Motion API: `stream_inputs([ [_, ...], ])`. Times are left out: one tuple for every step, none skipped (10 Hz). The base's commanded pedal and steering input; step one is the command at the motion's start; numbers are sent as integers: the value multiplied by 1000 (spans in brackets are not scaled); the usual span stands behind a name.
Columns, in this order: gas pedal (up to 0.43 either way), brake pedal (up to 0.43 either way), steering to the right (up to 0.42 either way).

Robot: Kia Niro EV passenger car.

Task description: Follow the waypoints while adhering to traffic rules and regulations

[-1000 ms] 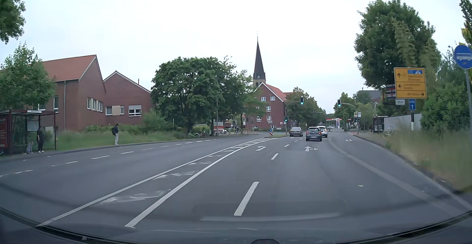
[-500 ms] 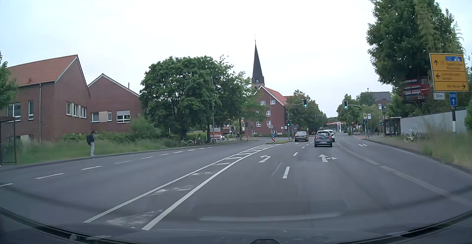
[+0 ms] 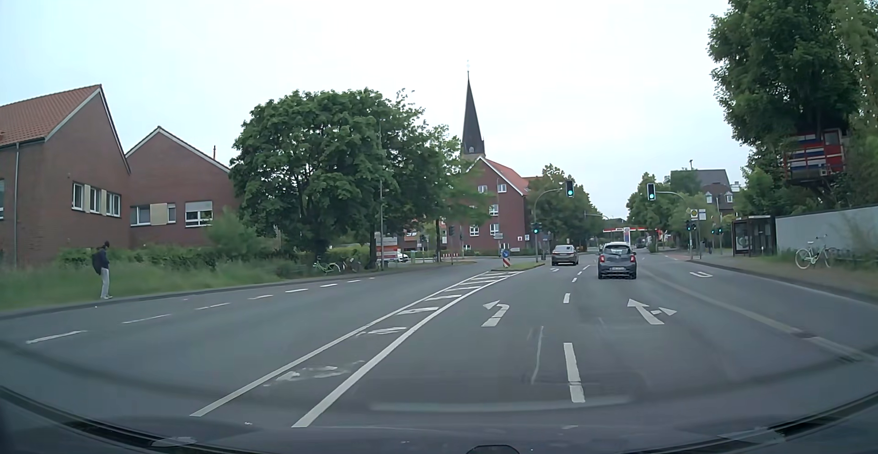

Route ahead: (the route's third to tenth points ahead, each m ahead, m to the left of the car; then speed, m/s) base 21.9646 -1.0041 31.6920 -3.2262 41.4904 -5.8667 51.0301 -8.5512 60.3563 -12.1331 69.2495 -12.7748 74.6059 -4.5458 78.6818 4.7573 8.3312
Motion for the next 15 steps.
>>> stream_inputs([
  [87, 0, 29],
  [98, 0, 33],
  [98, 0, 40],
  [98, 0, 42],
  [98, 0, 50],
  [98, 0, 54],
  [98, 0, 58],
  [98, 0, 66],
  [138, 0, 69],
  [177, 0, 69],
  [189, 0, 69],
  [189, 0, 67],
  [189, 0, 64],
  [189, 0, 62],
  [189, 0, 57],
])
